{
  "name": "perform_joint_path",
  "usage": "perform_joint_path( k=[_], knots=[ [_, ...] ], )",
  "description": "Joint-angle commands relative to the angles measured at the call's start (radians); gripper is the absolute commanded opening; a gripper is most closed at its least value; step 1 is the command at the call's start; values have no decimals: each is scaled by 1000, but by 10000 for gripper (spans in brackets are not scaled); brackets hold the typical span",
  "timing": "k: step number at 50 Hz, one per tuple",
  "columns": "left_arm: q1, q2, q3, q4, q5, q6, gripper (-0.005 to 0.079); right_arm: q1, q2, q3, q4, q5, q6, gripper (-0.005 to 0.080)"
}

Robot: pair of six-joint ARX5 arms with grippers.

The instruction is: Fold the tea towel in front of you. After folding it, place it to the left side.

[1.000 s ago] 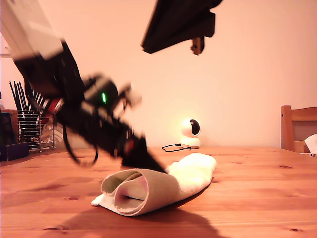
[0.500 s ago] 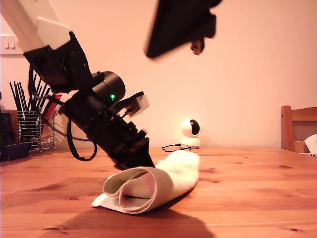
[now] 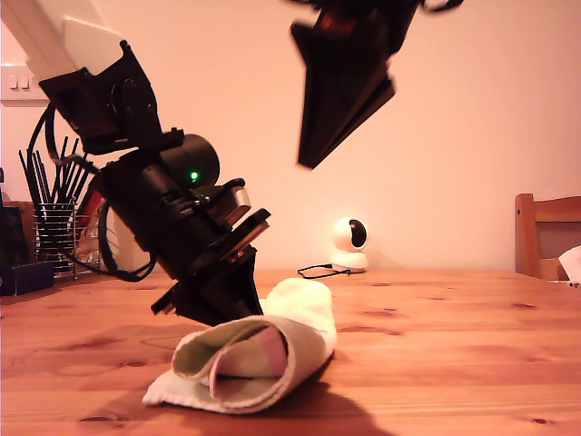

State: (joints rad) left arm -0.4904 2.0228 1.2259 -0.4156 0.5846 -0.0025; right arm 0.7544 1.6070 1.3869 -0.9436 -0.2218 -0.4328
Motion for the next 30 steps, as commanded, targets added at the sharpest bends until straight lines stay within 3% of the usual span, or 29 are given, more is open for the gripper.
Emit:
perform_joint_path(
  k=[1, 14, 21, 30],
  knots=[
    [-11, 87, -72, -22, -9, -6, -22, 4, 0, -56, 35, 8, 45, -5],
    [-11, 87, -72, 43, 32, -21, -22, 23, -64, -238, 294, 80, 160, -10],
    [-4, 87, -72, 34, 93, -74, -22, 46, -145, -389, 455, 140, 143, -10],
    [-3, 87, -72, -11, 100, -141, -22, 85, -222, -571, 634, 192, 59, -10]
  ],
)
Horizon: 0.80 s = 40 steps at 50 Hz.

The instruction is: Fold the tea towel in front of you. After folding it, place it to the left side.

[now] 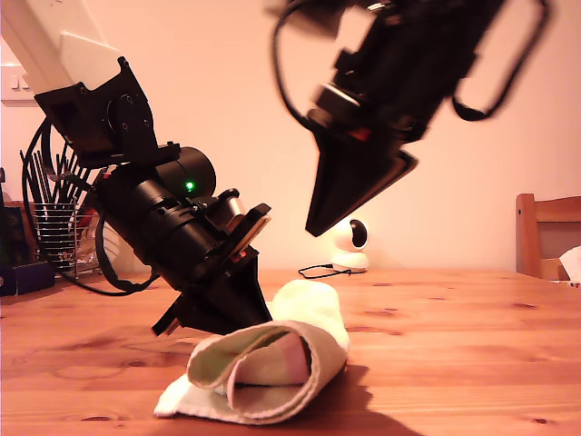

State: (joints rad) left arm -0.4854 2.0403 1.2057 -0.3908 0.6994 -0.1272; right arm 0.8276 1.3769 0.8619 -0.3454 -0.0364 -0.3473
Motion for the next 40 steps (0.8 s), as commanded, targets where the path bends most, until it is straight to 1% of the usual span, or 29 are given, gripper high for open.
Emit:
perform_joint_path(
  k=[1, 5, 9, 14, 18, 24, 27, 30, 35, 40],
  knots=[
    [-8, 69, -51, -41, -15, -16, -22, 16, 7, -55, 45, 7, -33, -10],
    [-11, 69, -51, -57, -16, -38, -22, 26, 7, -96, 66, 4, -76, -10],
    [-15, 69, -51, -61, -16, -48, -22, 34, 8, -136, 61, -19, -114, -10],
    [-15, 69, -51, -62, -19, -49, -22, 48, 8, -161, 26, -57, -156, 32],
    [-16, 69, -51, -71, -19, -50, -22, 61, 8, -161, 13, -83, -182, 107],
    [-26, 69, -51, -97, -19, -49, -22, 97, 8, -161, -4, -137, -266, 316],
    [-32, 69, -51, -108, -19, -49, -22, 115, 8, -161, -11, -130, -292, 415],
    [-37, 69, -51, -112, -19, -48, -22, 123, 8, -161, -18, -115, -309, 441],
    [-41, 69, -51, -112, -18, -48, -22, 129, 8, -161, -43, -101, -371, 446],
    [-41, 69, -51, -137, -10, -45, -22, 134, 8, -161, -49, -46, -449, 467]
  ],
)
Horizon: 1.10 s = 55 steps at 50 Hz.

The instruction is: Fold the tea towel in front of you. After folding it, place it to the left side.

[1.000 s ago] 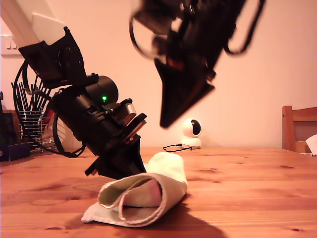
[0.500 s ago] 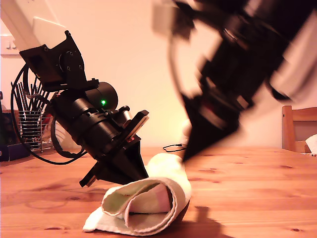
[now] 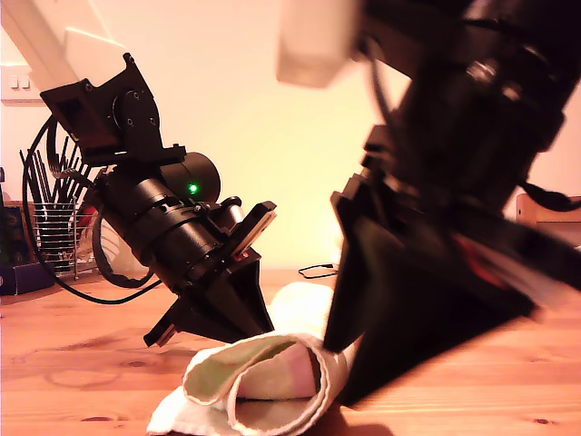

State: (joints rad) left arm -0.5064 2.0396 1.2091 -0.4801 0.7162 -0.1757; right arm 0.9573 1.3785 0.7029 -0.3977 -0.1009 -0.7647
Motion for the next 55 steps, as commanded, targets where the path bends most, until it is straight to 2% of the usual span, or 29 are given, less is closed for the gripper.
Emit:
perform_joint_path(
  k=[1, 6, 9, 11, 19, 34, 42, 55],
  knots=[
    [-20, 70, -55, -53, -26, 13, -22, 5, 6, -2, 4, 27, -44, 479],
    [-20, 70, -55, -67, -20, 19, -22, 5, 8, -2, 14, 92, -101, 565],
    [-20, 70, -55, -69, -6, 23, -22, 5, 14, -2, 16, 97, -113, 627],
    [-20, 70, -55, -70, 4, 23, -22, 5, 21, -2, 18, 97, -130, 640],
    [-20, 70, -55, -69, 56, 22, -22, 10, 72, -2, 21, 97, -154, 639],
    [-27, 70, -55, -72, 107, 12, -22, 37, 160, -2, 169, 114, -216, 633],
    [-29, 70, -55, -69, 105, 8, -22, 61, 163, -2, 226, 173, -238, 632],
    [-29, 70, -55, -71, 61, 10, -22, 116, 161, -1, 244, 250, -239, 632]
  ],
)
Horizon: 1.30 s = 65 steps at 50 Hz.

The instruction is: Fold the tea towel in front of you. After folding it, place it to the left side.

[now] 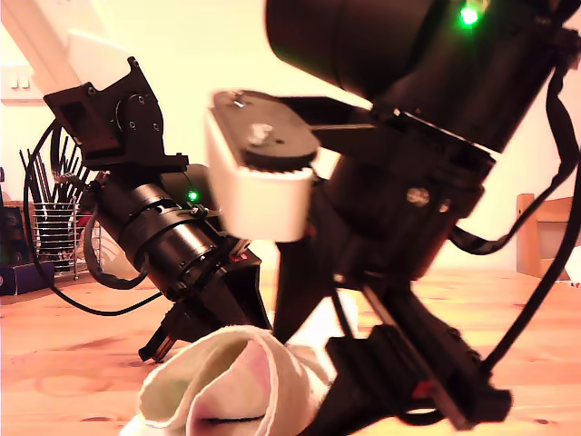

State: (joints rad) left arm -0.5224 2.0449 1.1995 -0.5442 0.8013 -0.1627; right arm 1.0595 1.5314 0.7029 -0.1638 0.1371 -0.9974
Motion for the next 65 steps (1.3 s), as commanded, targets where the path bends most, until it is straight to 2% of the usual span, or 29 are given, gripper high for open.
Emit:
perform_joint_path(
  k=[1, 17, 24, 33, 42, 51, 65],
  knots=[
    [-13, 64, -45, -7, -26, -3, -22, 17, 8, -1, 10, 16, -6, 632],
    [-13, 64, -45, -18, -32, 13, -22, 71, 6, 0, 51, 64, -6, 632],
    [-13, 64, -45, -33, -27, 14, -22, 79, 6, 1, 51, 54, -5, 612],
    [-13, 64, -45, -53, -5, 19, -22, 76, 6, 1, 47, 48, 5, 454],
    [-14, 64, -45, -89, 22, 51, -22, 76, 6, 1, 46, -8, 29, 308],
    [-14, 64, -45, -87, 21, 51, -22, 79, 6, 1, 32, -7, 115, -9],
    [-7, 64, -45, -25, -17, 93, -22, 106, -54, 8, -12, -36, 313, -11]
  ],
)
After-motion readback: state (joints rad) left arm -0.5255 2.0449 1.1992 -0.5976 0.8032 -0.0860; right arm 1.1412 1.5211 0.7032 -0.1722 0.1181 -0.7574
